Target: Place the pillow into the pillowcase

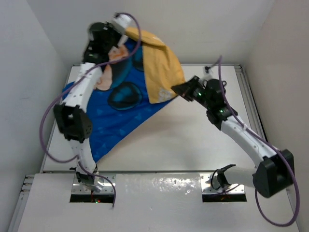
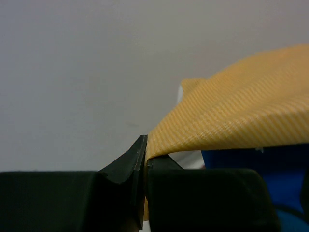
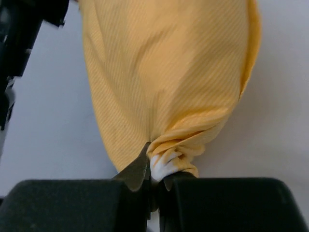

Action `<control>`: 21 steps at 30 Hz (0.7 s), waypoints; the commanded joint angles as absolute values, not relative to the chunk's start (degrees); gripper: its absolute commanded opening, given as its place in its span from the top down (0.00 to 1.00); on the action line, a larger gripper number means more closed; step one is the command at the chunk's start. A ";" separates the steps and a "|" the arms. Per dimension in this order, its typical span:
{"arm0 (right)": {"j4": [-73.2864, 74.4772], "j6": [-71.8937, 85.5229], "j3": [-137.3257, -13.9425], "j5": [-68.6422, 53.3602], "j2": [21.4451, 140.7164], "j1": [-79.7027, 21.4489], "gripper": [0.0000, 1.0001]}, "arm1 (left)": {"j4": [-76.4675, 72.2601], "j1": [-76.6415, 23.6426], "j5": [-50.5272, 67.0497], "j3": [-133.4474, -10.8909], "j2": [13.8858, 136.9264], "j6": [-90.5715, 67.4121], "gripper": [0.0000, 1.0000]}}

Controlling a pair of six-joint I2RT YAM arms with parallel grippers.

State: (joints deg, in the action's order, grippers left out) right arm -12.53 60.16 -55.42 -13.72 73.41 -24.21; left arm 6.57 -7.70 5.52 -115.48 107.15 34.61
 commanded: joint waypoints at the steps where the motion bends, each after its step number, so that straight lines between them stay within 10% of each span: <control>1: -12.75 63.90 -46.16 -0.99 63.41 -17.33 0.95 | 7.04 -16.58 4.22 -120.05 113.09 34.46 1.00; 5: 1.62 55.15 -41.84 9.21 56.88 -7.49 0.73 | 4.49 -24.07 5.00 -124.35 125.29 33.75 0.94; 6: 4.02 53.54 -41.31 10.88 56.26 -3.90 0.43 | 4.13 -25.47 5.18 -125.15 126.81 33.40 0.83; 7: 6.04 51.79 -41.05 12.90 55.82 -1.95 0.34 | 3.78 -28.01 5.10 -125.94 128.31 32.79 0.71; 9: 10.71 46.42 -40.96 13.53 55.46 3.65 0.21 | 3.08 -30.22 4.14 -128.05 131.21 32.26 0.15; 11: 11.86 39.86 -41.39 11.26 56.94 6.23 0.01 | 1.67 -32.08 1.77 -129.98 132.10 30.07 0.00; 16: 13.54 30.95 -51.84 -1.55 67.39 7.21 0.05 | 6.66 -28.49 1.84 -135.61 130.09 21.47 0.00; 21: 13.70 22.51 -66.40 -15.82 84.68 -1.47 0.47 | 24.46 -17.97 3.60 -139.04 121.92 18.81 0.00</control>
State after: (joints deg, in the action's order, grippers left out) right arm 13.85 31.00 -58.11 -4.99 77.95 3.25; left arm 14.11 -27.16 4.40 -135.55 130.74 22.96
